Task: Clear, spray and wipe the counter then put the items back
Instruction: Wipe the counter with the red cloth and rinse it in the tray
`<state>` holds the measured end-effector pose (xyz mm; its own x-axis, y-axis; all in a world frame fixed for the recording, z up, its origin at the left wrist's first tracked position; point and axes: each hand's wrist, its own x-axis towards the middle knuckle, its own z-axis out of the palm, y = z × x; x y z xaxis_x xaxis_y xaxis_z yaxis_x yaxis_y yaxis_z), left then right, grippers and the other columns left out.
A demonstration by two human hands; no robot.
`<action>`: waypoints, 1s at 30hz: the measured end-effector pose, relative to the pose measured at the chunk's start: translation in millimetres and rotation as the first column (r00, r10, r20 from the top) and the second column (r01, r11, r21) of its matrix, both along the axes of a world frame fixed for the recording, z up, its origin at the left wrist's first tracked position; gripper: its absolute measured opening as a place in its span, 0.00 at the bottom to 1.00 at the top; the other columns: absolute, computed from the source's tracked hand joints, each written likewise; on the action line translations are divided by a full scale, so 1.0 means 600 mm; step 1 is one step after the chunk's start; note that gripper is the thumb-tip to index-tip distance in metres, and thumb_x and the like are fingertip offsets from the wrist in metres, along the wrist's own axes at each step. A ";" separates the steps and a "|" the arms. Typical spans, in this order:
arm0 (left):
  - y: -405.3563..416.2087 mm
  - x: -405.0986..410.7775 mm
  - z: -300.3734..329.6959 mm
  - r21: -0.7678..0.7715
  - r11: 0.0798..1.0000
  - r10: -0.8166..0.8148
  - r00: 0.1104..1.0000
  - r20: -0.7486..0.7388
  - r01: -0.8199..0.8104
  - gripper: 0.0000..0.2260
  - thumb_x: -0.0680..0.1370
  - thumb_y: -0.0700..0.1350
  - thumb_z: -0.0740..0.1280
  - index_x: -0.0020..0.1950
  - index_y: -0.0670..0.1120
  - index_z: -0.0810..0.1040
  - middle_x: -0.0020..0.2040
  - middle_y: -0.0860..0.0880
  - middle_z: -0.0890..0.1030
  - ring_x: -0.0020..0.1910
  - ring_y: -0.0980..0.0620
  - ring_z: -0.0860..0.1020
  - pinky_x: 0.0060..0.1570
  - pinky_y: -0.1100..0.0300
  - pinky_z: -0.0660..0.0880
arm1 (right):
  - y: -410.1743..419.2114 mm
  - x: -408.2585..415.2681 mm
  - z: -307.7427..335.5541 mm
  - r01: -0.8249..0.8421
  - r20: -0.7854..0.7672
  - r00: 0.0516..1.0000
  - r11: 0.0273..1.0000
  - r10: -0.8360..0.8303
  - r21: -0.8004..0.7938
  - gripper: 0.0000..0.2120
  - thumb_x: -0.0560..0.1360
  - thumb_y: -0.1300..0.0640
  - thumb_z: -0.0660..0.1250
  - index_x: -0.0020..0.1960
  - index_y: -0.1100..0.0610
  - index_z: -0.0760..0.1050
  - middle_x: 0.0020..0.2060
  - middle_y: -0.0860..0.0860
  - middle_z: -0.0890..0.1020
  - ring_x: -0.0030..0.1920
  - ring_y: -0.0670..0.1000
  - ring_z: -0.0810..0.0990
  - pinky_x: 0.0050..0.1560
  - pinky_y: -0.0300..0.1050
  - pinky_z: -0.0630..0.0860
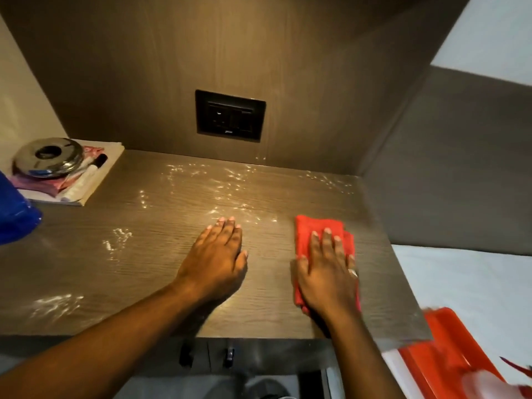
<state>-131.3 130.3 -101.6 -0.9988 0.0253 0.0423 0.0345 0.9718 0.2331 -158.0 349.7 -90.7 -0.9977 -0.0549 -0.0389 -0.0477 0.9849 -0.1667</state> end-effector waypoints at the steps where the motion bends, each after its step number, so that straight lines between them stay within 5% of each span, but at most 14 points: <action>1: 0.000 0.000 0.001 -0.001 1.000 -0.005 1.000 0.005 0.005 0.30 0.80 0.58 0.45 0.79 0.46 0.50 0.80 0.46 0.50 0.79 0.50 0.47 0.75 0.54 0.41 | 0.027 0.028 -0.004 0.086 -0.013 0.996 0.996 -0.086 0.016 0.32 0.78 0.40 0.44 0.80 0.51 0.50 0.81 0.52 0.49 0.80 0.53 0.46 0.78 0.58 0.45; 6: -0.003 0.000 0.001 -0.017 1.000 -0.023 1.000 0.015 0.024 0.30 0.80 0.58 0.44 0.79 0.45 0.51 0.80 0.45 0.51 0.79 0.48 0.47 0.76 0.52 0.43 | 0.132 0.083 -0.001 0.443 -0.015 0.897 0.897 -0.443 -0.003 0.31 0.80 0.42 0.47 0.80 0.52 0.51 0.80 0.54 0.50 0.80 0.56 0.47 0.77 0.61 0.46; 10: -0.002 0.006 0.006 -0.010 1.000 -0.024 1.000 0.009 0.024 0.31 0.79 0.58 0.42 0.79 0.44 0.52 0.80 0.44 0.51 0.79 0.48 0.47 0.76 0.52 0.43 | 0.148 0.055 0.009 0.598 -0.020 0.800 0.800 -0.599 -0.047 0.32 0.78 0.42 0.49 0.78 0.56 0.58 0.78 0.58 0.58 0.78 0.61 0.55 0.74 0.65 0.54; 14: 0.000 0.006 0.001 -0.018 0.999 -0.029 1.000 0.008 0.029 0.31 0.78 0.58 0.41 0.79 0.44 0.51 0.80 0.44 0.50 0.79 0.47 0.47 0.76 0.51 0.44 | 0.144 0.034 0.007 0.670 0.024 0.742 0.740 -0.670 -0.061 0.35 0.76 0.41 0.47 0.78 0.57 0.55 0.78 0.59 0.58 0.77 0.62 0.56 0.74 0.66 0.53; 22: 0.001 0.004 0.005 -0.066 0.997 -0.035 0.999 0.038 0.037 0.30 0.79 0.57 0.42 0.78 0.42 0.51 0.80 0.43 0.51 0.78 0.45 0.47 0.76 0.49 0.45 | 0.083 0.040 0.010 0.628 0.068 0.777 0.778 -0.625 -0.022 0.36 0.78 0.42 0.47 0.80 0.60 0.47 0.80 0.60 0.48 0.79 0.61 0.45 0.76 0.63 0.42; 30: -0.003 0.008 0.011 -0.100 0.991 -0.079 0.992 0.096 0.089 0.30 0.81 0.57 0.43 0.79 0.41 0.49 0.80 0.42 0.49 0.79 0.44 0.46 0.76 0.48 0.45 | 0.064 0.116 -0.016 0.249 -0.058 0.967 0.969 -0.249 -0.007 0.31 0.80 0.43 0.49 0.80 0.54 0.51 0.80 0.55 0.51 0.80 0.55 0.47 0.77 0.58 0.42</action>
<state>-126.6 128.7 -94.9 -0.9925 0.1090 -0.0563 0.1004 0.9854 0.1372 -88.3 388.1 -100.5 -0.9806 0.1951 0.0198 0.1890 0.9671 -0.1702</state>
